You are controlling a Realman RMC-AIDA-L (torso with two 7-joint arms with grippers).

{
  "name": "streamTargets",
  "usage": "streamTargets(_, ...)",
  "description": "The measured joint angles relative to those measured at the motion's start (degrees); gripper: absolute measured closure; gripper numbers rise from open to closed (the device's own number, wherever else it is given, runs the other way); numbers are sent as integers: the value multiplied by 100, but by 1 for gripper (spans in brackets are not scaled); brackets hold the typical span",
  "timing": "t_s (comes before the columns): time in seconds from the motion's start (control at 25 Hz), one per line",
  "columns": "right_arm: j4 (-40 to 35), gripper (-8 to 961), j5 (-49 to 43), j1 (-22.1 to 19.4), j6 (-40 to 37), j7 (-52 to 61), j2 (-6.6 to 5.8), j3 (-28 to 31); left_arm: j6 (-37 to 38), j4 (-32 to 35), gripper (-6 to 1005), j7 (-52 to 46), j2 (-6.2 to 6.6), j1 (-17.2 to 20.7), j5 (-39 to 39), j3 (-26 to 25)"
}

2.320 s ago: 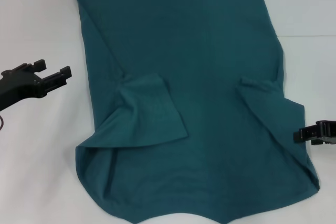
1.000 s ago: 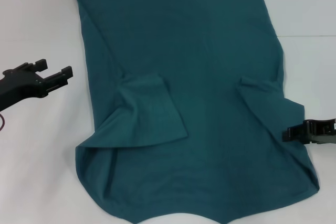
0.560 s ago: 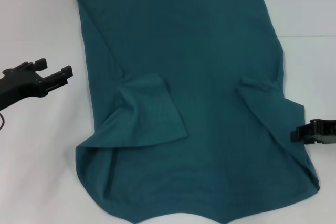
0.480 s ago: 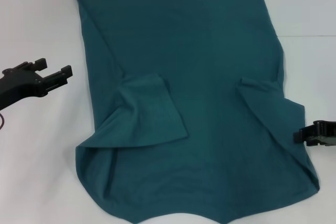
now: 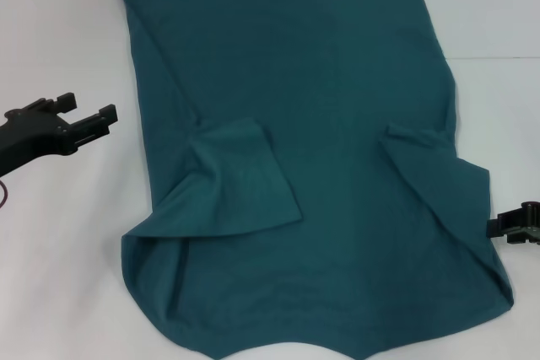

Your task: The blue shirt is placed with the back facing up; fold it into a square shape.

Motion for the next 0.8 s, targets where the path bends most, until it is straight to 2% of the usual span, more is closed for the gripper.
streamTargets(0.8, 646, 582, 368, 91, 435, -299, -8, -25, 0, -9, 203, 35, -4, 10, 0, -7)
